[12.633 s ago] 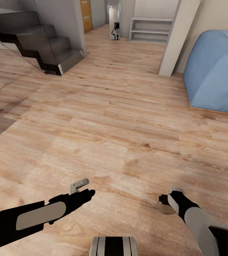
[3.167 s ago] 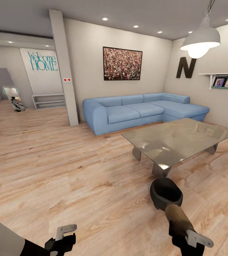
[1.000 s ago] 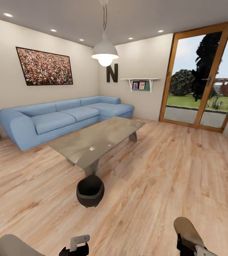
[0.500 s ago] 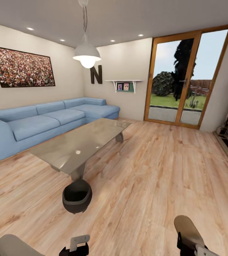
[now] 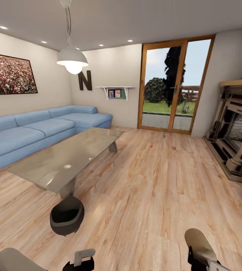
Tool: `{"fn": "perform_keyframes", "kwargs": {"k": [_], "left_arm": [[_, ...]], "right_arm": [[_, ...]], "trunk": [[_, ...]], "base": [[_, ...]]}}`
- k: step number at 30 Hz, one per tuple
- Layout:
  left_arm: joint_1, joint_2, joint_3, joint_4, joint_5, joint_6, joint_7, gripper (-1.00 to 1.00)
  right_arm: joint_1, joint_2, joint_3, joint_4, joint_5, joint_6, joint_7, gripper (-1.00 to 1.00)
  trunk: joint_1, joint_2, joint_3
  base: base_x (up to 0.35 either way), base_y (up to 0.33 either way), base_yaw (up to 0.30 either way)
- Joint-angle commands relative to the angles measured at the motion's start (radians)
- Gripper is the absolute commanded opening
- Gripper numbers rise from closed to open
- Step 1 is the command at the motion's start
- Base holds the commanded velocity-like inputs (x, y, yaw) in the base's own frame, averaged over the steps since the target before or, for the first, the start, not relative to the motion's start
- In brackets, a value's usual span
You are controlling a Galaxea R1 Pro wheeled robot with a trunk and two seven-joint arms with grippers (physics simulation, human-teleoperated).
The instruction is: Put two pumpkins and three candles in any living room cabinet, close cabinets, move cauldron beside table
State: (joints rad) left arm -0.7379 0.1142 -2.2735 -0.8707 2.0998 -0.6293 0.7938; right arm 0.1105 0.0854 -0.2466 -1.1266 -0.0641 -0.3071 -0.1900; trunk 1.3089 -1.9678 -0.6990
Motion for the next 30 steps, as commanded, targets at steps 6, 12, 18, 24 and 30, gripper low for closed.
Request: {"fn": "perform_keyframes", "kwargs": {"k": [6,12,18,24,30], "left_arm": [[-0.001,0.001,-0.003,-0.002,0.002,-0.005,0.002,1.00],[-0.001,0.001,-0.003,-0.002,0.002,-0.004,0.002,1.00],[-0.001,0.000,-0.003,-0.002,0.001,-0.003,0.002,1.00],[-0.001,0.000,-0.002,-0.001,0.002,-0.001,0.002,1.00],[-0.001,-0.011,-0.001,0.025,0.018,0.006,0.002,1.00]], "right_arm": [[0.000,0.000,-0.001,0.000,-0.008,-0.004,0.004,-1.00],[0.000,0.001,0.001,0.001,-0.009,-0.003,0.003,-1.00],[0.000,0.001,0.003,0.024,-0.011,-0.004,0.004,-1.00],[0.000,0.006,0.010,0.021,-0.017,-0.005,0.003,-1.00],[-0.045,0.006,0.008,0.018,-0.022,0.028,-0.006,-1.00]], "trunk": [[0.000,0.000,0.002],[0.000,0.000,0.002],[0.000,0.000,0.002],[-0.015,0.028,0.015],[-0.038,0.070,0.033]], "base": [[0.078,-0.062,-0.243],[0.200,-0.222,-0.037],[0.094,-0.186,-0.002],[0.006,-0.017,0.000],[0.000,0.000,0.000]]}}
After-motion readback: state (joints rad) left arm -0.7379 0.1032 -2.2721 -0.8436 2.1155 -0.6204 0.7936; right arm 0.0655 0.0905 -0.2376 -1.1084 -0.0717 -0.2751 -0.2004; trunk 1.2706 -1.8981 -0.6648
